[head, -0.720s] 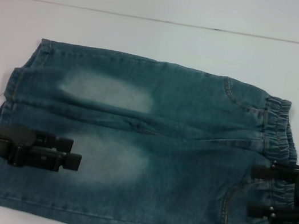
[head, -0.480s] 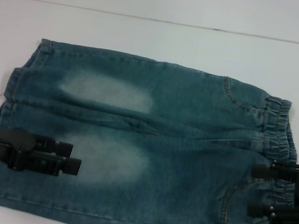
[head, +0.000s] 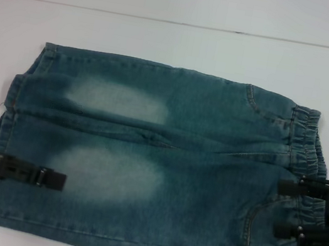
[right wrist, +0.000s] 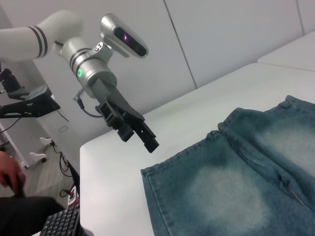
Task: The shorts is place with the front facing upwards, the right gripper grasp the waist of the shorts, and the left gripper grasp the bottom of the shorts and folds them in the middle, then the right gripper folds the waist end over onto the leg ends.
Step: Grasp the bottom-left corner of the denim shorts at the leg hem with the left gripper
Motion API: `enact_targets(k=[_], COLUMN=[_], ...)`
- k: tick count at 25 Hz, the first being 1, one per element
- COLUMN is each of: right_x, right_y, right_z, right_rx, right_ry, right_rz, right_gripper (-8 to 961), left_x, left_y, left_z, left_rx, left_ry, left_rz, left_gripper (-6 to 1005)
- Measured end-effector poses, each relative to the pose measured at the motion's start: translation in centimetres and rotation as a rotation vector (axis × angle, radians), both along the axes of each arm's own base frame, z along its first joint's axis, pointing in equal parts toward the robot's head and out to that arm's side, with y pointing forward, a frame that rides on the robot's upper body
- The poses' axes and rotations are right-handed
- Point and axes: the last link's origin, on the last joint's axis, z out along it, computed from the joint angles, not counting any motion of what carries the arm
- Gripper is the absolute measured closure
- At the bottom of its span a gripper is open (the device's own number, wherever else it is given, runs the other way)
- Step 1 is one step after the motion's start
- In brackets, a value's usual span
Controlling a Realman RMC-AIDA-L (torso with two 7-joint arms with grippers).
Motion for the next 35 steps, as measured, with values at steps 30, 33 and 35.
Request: enact_targets(k=[30, 33, 35], right_x=[-0.1, -0.2, -0.2], right_y=[0.9, 1.0, 1.1], right_z=[0.0, 0.0, 0.0], right_rx=[0.028, 0.029, 0.031], right_ry=[-0.034, -0.035, -0.036], right_rz=[0.027, 0.028, 0.029], right_gripper=[26, 26, 26], left_x=[-5.6, -5.8, -5.8], left_y=[0.1, 0.2, 0.2], left_z=[2.2, 2.2, 2.2], left_rx=[-0.009, -0.008, -0.008], left_ry=[0.357, 0.370, 0.371], left_rz=[0.486, 0.489, 0.488], left_gripper=[251, 251, 251])
